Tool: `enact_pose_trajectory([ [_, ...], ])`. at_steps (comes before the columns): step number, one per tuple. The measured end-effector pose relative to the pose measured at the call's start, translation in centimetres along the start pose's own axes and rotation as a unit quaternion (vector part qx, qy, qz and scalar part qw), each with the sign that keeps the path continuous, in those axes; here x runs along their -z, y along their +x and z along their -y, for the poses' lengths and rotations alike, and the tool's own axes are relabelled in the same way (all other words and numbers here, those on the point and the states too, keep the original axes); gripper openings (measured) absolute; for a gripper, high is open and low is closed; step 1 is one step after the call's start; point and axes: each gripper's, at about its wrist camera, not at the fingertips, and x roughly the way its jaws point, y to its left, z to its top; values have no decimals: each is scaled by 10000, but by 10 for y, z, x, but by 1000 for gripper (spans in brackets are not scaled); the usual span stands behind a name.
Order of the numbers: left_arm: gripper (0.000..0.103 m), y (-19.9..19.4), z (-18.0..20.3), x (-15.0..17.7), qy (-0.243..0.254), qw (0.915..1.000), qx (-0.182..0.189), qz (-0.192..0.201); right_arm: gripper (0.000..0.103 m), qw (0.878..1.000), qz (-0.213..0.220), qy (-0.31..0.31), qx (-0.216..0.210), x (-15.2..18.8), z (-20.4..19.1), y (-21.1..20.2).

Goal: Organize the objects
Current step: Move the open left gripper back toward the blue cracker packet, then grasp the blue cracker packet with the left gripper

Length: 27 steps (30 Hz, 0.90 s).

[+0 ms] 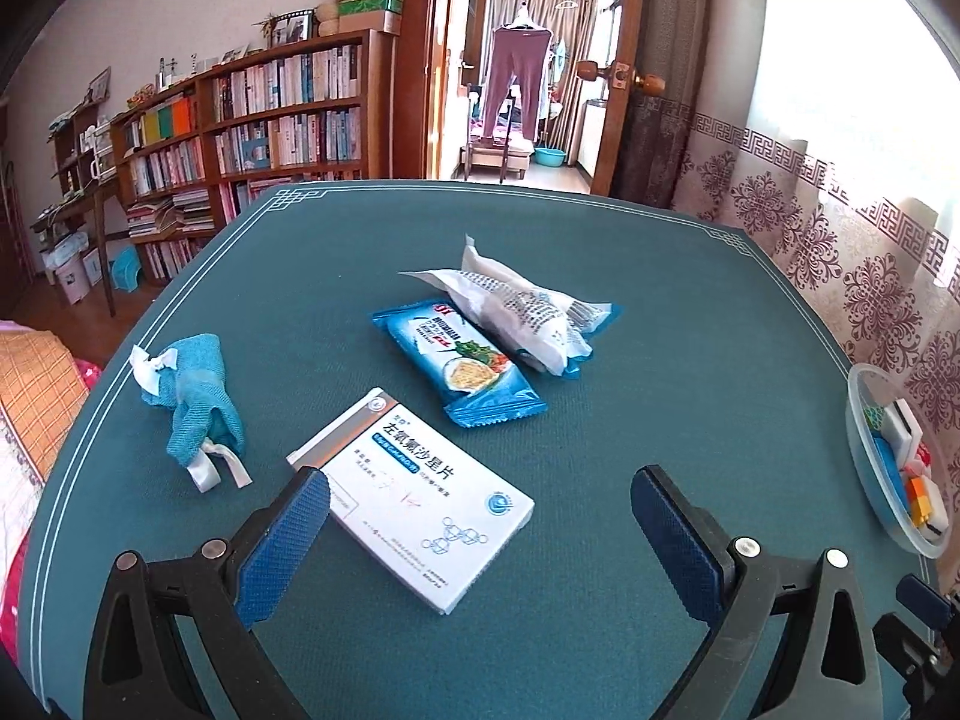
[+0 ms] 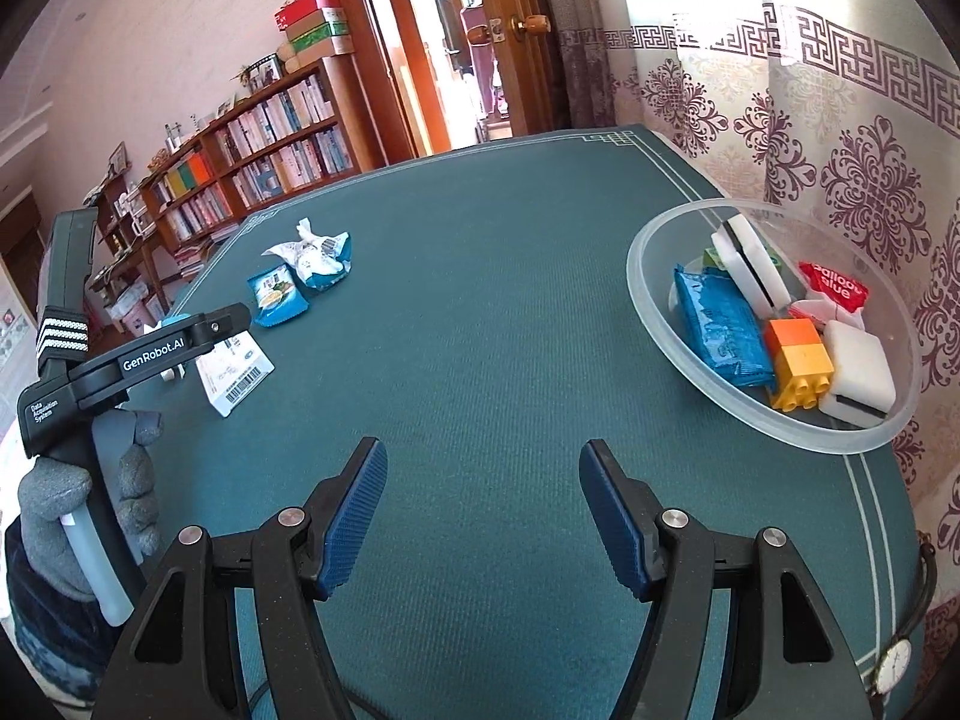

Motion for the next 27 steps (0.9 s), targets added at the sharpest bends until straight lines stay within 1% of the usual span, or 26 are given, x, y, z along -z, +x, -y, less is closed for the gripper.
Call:
enact_pose_trajectory([
  [3,102,3,-13,-2,-164,9998,-74,-40,68,10000,-39,-51,-60,-1,-8,6],
  [7,102,7,-24,-6,-255,9995,-186,-26,68,9998,-74,-99,-128,-3,-15,12],
  [11,102,15,-29,-17,-349,9990,-275,-7,68,9997,-133,-111,-185,-2,-17,20],
  [16,102,32,-28,-32,-395,9986,-338,-96,68,9995,-219,-108,-203,1,-17,28],
  [18,102,38,-24,-38,-354,9987,-362,-110,68,9995,-228,-81,-194,1,-15,29],
  [22,102,54,-14,-50,-154,9982,-567,-138,68,9994,-276,2,-194,2,-10,33],
  [27,102,76,-8,-58,-56,9969,-704,-342,68,9994,-293,21,-204,3,-8,35],
])
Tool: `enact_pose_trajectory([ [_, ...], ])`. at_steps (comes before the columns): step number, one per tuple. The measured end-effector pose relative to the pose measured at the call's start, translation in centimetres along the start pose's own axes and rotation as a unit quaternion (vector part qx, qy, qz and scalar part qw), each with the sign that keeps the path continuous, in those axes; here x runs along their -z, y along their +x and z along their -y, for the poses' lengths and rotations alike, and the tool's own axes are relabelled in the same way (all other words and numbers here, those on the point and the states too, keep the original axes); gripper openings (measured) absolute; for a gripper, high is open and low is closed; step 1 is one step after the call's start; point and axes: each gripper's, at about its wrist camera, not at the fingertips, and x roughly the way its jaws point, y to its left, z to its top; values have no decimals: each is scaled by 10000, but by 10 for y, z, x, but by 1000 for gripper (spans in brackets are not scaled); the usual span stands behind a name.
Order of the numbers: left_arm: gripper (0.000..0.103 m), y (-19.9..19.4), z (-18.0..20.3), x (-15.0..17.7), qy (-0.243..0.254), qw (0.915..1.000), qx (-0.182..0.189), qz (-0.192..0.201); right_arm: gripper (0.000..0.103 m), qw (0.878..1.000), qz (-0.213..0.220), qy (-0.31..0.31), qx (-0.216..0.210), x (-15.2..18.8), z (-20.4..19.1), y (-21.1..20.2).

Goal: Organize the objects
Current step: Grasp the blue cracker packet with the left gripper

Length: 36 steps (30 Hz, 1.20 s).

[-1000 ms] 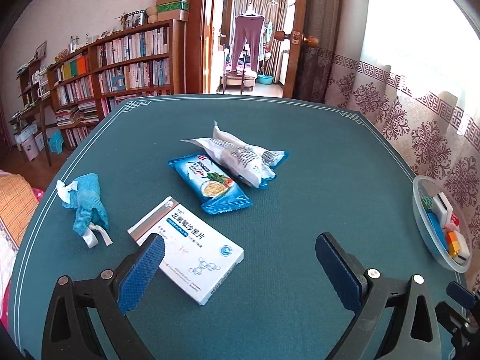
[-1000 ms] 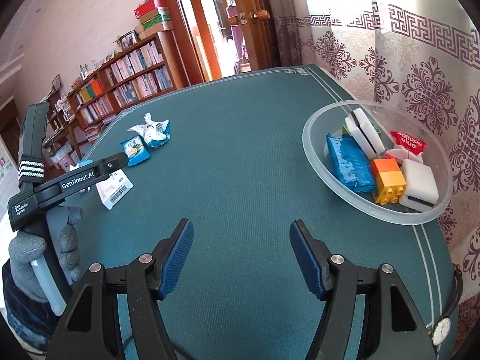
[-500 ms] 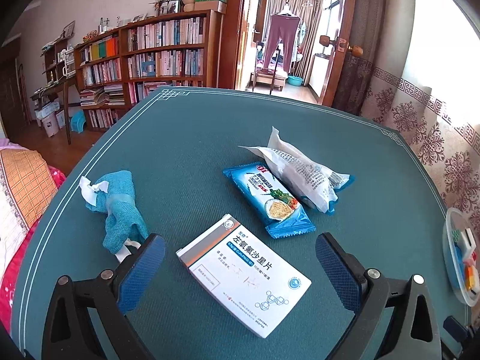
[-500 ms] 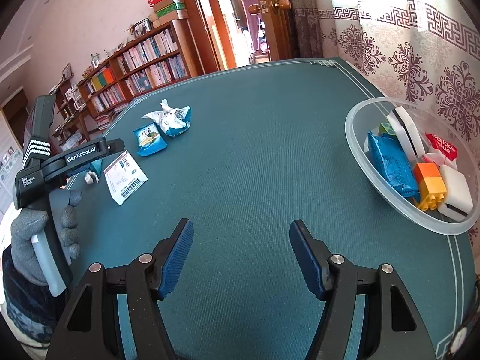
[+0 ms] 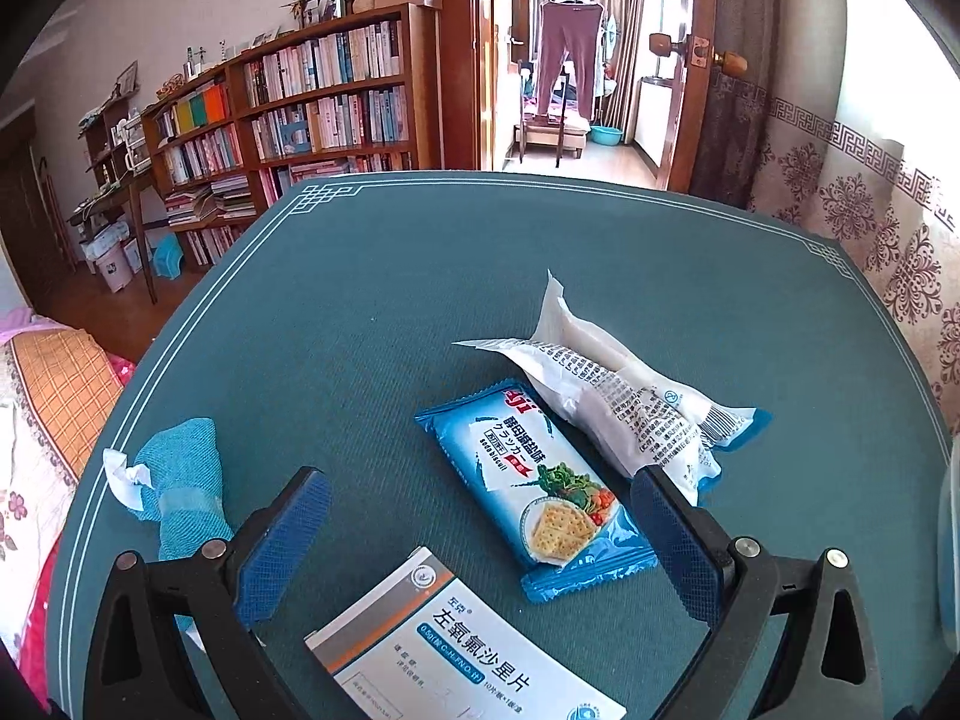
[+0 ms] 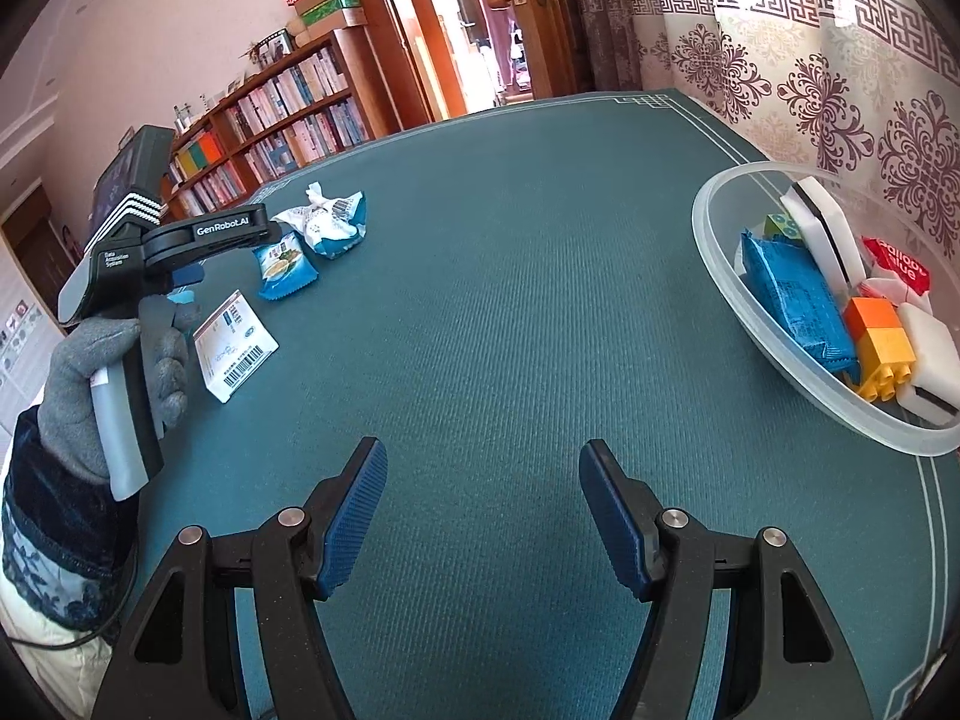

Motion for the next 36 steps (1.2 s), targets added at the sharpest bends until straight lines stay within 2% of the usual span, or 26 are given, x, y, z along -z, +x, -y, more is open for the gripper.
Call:
enact_pose_trajectory([
  [6,101,18,5,-4,-15,9996,-52,-287,68,10000,-19,34,32,1,3,3],
  [9,96,22,8,-3,35,9993,-69,-363,68,10000,-52,60,46,1,5,6],
  [14,81,29,6,-2,32,9986,47,-522,68,9999,-99,85,57,2,6,10],
  [19,53,32,5,0,53,9983,84,-578,68,9998,-126,119,81,2,7,13],
  [21,48,29,4,1,83,9983,133,-562,68,9998,-126,107,86,1,5,14],
  [28,43,16,-5,-2,-48,9977,509,-453,68,9998,-77,-84,132,-14,-9,20],
  [36,43,-15,-22,-13,-251,9975,659,-46,68,9971,349,-680,-19,-65,-50,30],
])
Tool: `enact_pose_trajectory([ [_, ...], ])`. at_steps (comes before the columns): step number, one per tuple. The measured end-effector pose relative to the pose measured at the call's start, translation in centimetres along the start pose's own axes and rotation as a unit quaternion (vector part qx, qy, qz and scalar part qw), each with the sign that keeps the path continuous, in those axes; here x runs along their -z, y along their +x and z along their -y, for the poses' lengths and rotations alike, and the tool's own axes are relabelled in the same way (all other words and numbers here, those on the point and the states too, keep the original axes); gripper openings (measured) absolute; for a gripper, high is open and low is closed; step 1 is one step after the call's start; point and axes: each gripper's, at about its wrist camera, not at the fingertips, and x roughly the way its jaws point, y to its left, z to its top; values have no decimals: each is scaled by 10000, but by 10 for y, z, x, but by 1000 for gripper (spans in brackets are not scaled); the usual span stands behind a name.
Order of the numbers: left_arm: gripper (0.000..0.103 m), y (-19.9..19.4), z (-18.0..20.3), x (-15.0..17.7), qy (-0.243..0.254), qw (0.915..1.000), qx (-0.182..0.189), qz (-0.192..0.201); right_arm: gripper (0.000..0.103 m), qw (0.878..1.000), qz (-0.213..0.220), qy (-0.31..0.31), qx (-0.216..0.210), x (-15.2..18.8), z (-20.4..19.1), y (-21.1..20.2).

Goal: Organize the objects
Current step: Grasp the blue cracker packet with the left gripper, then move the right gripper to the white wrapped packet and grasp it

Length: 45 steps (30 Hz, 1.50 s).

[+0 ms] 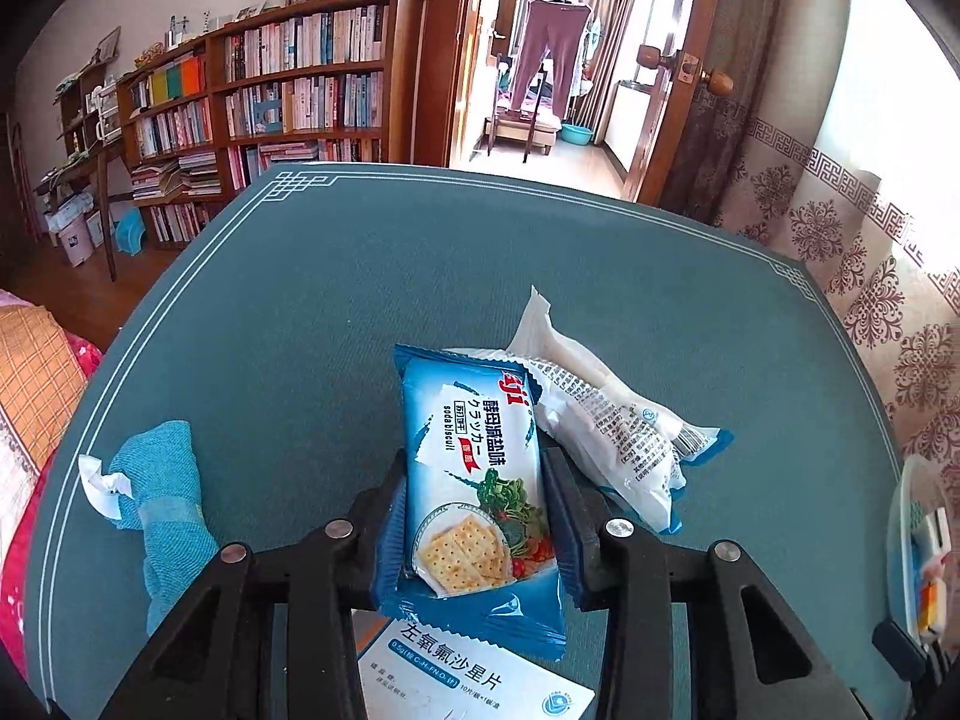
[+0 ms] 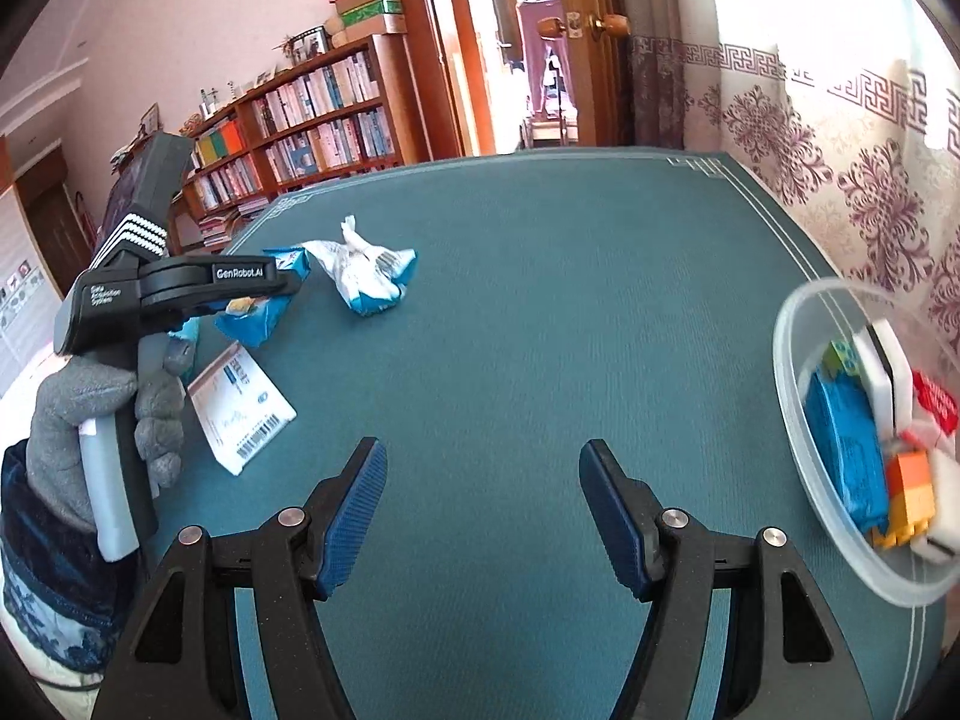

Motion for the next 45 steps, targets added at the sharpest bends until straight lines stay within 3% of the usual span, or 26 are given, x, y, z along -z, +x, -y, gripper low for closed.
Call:
enact_pose_trajectory([
  [6,43,-13,-13,-5,-189,9996,115,182,68,9983,79,-536,-220,-45,-36,38],
  [14,43,-8,-35,-8,-550,9984,-18,163,68,9939,-179,-1044,-313,-87,-70,99],
  [25,43,-9,-43,-7,-722,9973,81,137,68,9757,-876,-1979,-353,-97,-104,162],
  [30,43,-5,-43,-6,-721,9973,91,84,67,9774,-1109,-1742,-457,-89,-96,181],
  [34,43,-2,-42,-5,-723,9973,104,45,52,9813,-1047,-1553,-434,-89,-87,178],
  [45,43,-2,-32,-1,-585,9980,252,40,52,9910,-980,-768,-496,-71,-60,150],
])
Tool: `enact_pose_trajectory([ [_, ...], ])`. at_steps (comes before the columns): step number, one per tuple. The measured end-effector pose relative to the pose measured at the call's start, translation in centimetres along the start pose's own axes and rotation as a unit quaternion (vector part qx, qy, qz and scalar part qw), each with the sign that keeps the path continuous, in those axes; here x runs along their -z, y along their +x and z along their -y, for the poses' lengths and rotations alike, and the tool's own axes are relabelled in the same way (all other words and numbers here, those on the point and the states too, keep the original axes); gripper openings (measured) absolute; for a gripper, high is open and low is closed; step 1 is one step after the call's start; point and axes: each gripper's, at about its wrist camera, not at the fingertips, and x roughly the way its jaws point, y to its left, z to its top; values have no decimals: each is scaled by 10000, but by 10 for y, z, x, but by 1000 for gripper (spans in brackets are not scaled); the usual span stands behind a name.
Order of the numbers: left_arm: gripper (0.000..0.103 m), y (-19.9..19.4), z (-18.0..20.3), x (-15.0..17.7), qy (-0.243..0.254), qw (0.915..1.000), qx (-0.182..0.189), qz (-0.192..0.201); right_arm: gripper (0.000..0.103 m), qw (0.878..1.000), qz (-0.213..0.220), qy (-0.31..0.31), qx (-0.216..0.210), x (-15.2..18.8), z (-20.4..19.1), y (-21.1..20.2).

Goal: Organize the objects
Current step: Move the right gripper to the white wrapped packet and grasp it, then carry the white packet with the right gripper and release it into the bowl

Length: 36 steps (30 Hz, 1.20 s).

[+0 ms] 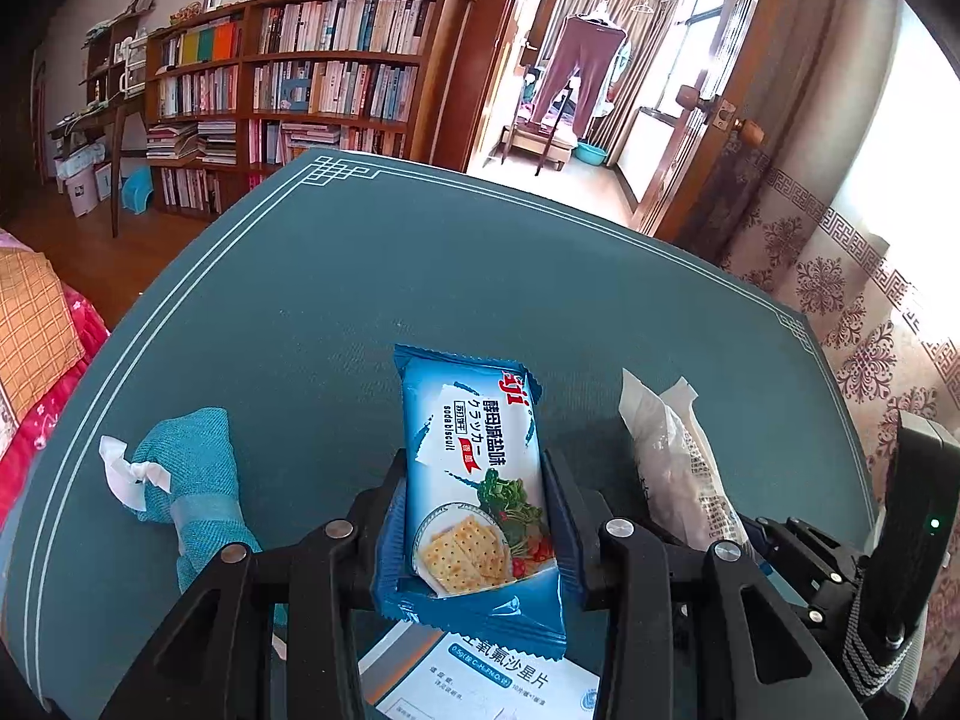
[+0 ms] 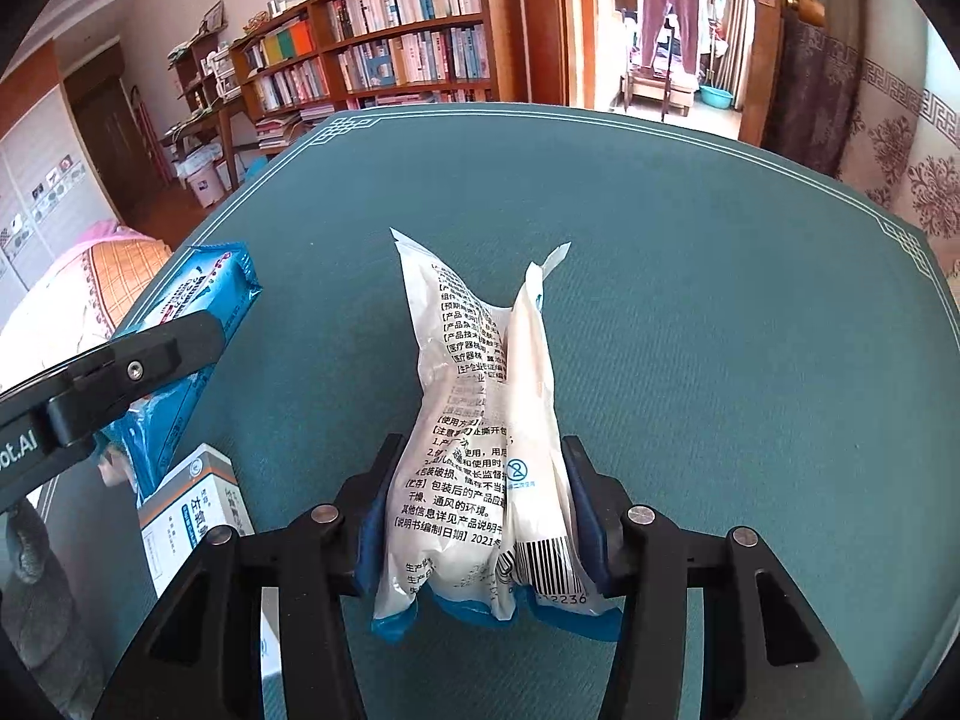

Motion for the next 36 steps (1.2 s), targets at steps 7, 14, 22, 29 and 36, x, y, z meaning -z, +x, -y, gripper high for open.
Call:
enact_pose_trajectory([
  [7,43,-3,15,5,171,9996,216,73,52,9990,194,409,17,25,12,-34],
  [14,43,-6,38,16,495,9979,411,62,52,9970,357,684,86,47,24,-68],
  [22,43,-6,55,25,729,9959,529,41,52,9931,476,1041,269,69,47,-92],
  [29,43,-3,64,32,887,9945,548,-10,52,9871,646,1328,618,83,81,-123],
  [36,43,-3,71,38,989,9929,650,-84,52,9792,832,1576,970,93,112,-155],
])
